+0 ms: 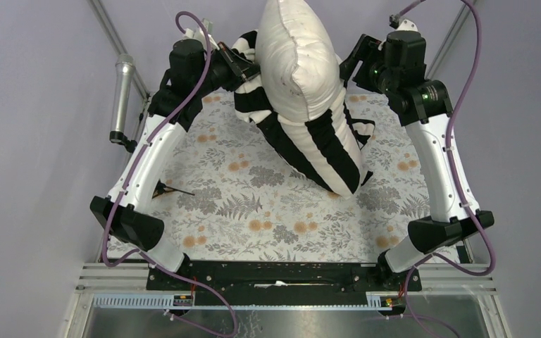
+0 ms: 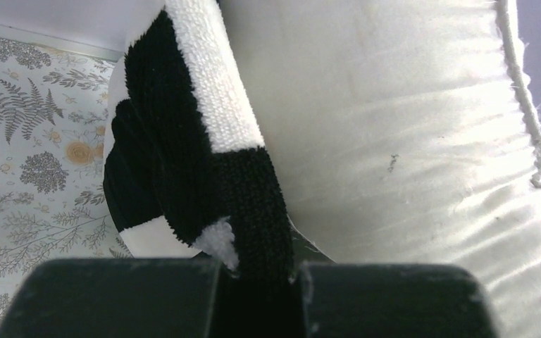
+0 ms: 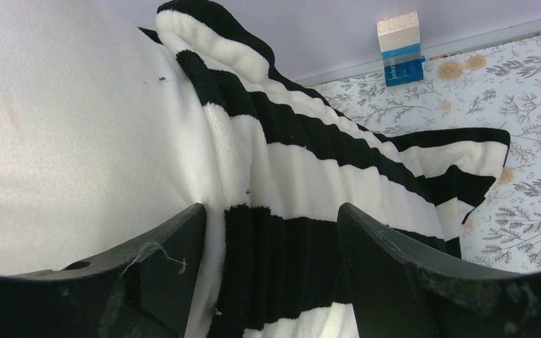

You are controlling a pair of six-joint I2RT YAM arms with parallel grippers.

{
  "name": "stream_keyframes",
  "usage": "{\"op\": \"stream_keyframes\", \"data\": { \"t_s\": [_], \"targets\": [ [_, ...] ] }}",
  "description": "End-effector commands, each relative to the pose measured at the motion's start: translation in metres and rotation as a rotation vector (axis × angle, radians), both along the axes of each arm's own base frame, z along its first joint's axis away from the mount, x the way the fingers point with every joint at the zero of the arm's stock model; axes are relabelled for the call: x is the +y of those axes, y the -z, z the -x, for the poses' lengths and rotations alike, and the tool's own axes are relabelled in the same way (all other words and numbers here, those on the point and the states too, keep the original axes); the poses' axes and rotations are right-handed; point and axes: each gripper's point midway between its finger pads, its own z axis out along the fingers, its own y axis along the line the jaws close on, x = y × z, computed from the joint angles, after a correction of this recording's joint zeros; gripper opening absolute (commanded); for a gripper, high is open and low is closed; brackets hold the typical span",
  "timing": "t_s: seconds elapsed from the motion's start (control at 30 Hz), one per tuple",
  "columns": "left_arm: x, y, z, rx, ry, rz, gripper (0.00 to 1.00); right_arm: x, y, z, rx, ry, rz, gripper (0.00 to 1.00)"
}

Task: Put the pillow into the pillowcase
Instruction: Stuff the pillow into the pillowcase.

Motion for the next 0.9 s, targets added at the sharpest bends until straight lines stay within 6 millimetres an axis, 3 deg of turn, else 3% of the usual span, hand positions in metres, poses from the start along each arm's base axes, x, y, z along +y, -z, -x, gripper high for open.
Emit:
{"op": "stream_keyframes", "data": {
  "t_s": [0.0, 0.13, 0.57, 0.67, 0.87],
  "targets": [
    [0.007, -0.043, 0.014, -0.142, 0.007, 0.041, 0.00, 0.000, -0.025, 0.012, -0.085, -0.014, -0.034, 0.75],
    [0.006, -0.040, 0.014, -0.138, 0.010, 0.043, 0.00, -0.006, -0.019, 0.014, -0.066, 0.022, -0.024, 0.71],
    [0.006, -0.036, 0.016, -0.136, 0.013, 0.047, 0.00, -0.013, -0.037, 0.036, -0.213, 0.034, -0.103, 0.71],
    [0.006, -0.037, 0.016, -0.137, 0.017, 0.048, 0.00, -0.007, -0.038, 0.040, -0.211, -0.005, -0.106, 0.70],
    [0.004, -0.038, 0.015, -0.136, 0.023, 0.059, 0.00, 0.007, -0.021, 0.037, -0.149, -0.067, -0.110, 0.69]
  ]
}}
